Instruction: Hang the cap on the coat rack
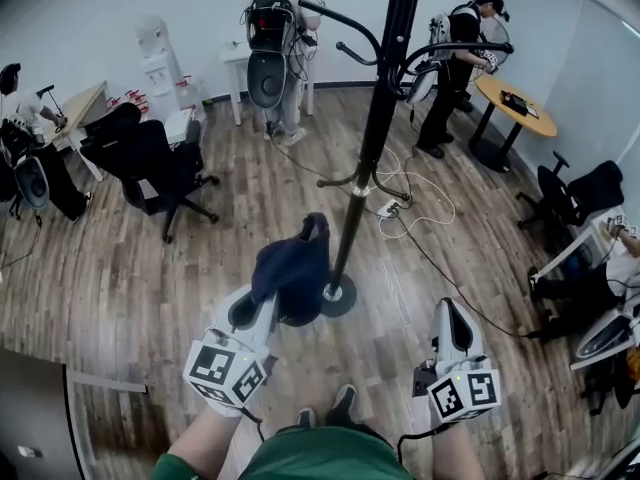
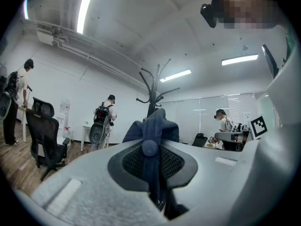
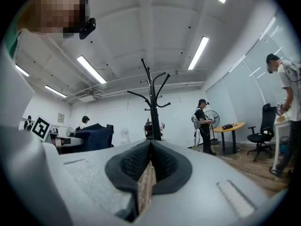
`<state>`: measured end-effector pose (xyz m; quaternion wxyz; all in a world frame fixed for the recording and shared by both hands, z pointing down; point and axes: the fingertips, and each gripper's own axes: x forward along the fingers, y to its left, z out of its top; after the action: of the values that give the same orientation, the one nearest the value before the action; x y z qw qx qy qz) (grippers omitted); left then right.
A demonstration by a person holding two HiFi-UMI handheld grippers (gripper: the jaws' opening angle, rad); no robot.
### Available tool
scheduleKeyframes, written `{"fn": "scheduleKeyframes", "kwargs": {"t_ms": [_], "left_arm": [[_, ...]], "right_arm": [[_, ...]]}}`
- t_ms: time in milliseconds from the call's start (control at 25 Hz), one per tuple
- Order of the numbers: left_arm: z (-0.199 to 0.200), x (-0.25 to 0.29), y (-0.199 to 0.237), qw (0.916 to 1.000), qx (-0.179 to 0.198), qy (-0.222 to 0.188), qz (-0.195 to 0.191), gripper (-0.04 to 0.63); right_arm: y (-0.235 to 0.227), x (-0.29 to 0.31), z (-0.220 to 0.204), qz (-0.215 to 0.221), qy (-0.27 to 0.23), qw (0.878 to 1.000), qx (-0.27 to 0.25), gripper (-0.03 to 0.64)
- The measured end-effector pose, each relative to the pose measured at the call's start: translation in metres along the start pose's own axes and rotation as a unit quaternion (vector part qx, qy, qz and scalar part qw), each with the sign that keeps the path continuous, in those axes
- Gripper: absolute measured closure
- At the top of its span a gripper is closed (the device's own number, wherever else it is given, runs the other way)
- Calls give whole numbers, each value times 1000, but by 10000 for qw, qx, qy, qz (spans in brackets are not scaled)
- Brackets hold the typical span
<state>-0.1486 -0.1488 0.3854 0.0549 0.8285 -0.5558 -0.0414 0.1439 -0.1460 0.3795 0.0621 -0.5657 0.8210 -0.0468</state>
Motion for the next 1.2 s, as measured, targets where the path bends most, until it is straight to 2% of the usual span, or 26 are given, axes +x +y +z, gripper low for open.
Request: {"fn": "scheduleKeyframes", "kwargs": {"t_ms": [320, 520, 640, 840, 1040, 1200], "left_arm": [[24, 43, 8, 9982, 164, -261, 513, 557], [39, 67, 15, 9970, 118, -324, 696, 557], [44, 81, 19, 9969, 60, -333, 706, 557], [57, 96, 27, 9962, 233, -509, 665, 557], [76, 114, 59, 9953, 337, -721, 556, 557], [85, 137, 80, 9946, 366, -895, 380, 557]], "right_arm": [[-34, 61, 11, 508, -61, 9987, 66, 615], [-49, 97, 22, 801, -124, 9966, 118, 615], [-57, 112, 24, 950, -135, 9953, 152, 615], [-68, 123, 21, 1106, -127, 9937, 162, 615], [-69, 139, 18, 1091, -92, 9939, 123, 615], [-76, 148, 19, 885, -91, 9960, -21, 615]]}}
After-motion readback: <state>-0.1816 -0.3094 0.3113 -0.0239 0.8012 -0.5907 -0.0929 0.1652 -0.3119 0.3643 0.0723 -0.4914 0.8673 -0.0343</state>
